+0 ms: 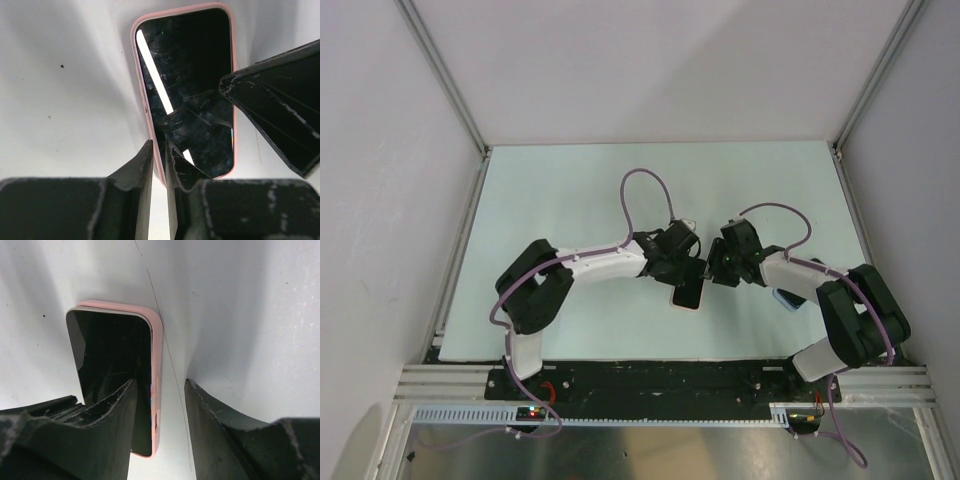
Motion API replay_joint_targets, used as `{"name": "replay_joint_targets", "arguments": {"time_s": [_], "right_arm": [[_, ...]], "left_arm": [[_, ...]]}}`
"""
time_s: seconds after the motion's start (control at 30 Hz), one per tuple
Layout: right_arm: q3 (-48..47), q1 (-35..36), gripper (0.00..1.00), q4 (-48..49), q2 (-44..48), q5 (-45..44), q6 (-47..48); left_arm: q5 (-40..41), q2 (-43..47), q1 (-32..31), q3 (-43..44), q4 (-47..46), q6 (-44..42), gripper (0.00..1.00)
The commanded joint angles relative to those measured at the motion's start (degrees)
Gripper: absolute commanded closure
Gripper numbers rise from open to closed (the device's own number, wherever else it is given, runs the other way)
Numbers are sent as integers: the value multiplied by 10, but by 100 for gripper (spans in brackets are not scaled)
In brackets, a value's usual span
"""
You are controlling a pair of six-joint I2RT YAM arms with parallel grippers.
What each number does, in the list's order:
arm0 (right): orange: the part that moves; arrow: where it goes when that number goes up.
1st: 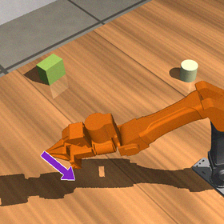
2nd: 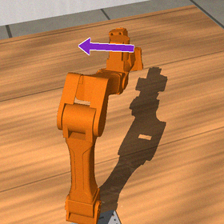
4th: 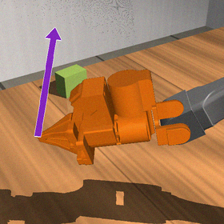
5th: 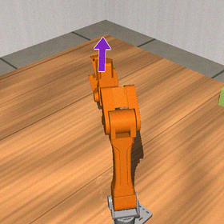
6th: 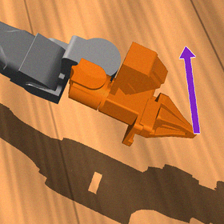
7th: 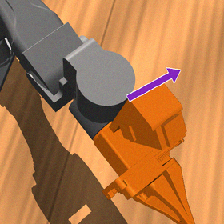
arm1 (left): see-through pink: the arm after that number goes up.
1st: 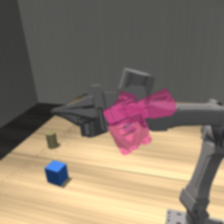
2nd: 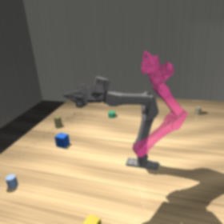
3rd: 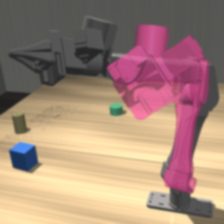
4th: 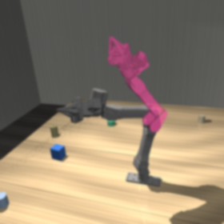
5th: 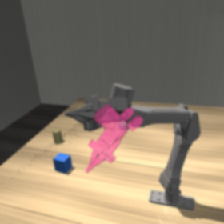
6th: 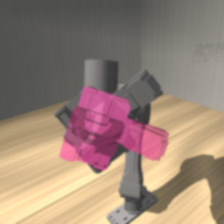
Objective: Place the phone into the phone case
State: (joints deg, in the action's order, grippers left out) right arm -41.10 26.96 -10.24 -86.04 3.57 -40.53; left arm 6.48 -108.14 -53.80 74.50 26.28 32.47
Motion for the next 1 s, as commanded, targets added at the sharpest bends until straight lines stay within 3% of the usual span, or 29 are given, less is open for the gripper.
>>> {"name": "replay_joint_targets", "arguments": {"time_s": [0.0, 0.2, 0.53, 0.97], "right_arm": [[1, 4, 52, 17, -5, 2, -5], [1, 3, 52, 19, -5, 2, -4], [4, 4, 54, 22, -8, 3, -6], [4, 8, 56, 26, -12, 6, -4]], "left_arm": [[-2, -10, 4, 18, 0, -11, 81], [-5, -18, 4, 18, -1, -11, 82], [-18, -36, 3, 14, -1, -5, 99], [-30, -64, -16, -22, -30, 33, 100]]}}
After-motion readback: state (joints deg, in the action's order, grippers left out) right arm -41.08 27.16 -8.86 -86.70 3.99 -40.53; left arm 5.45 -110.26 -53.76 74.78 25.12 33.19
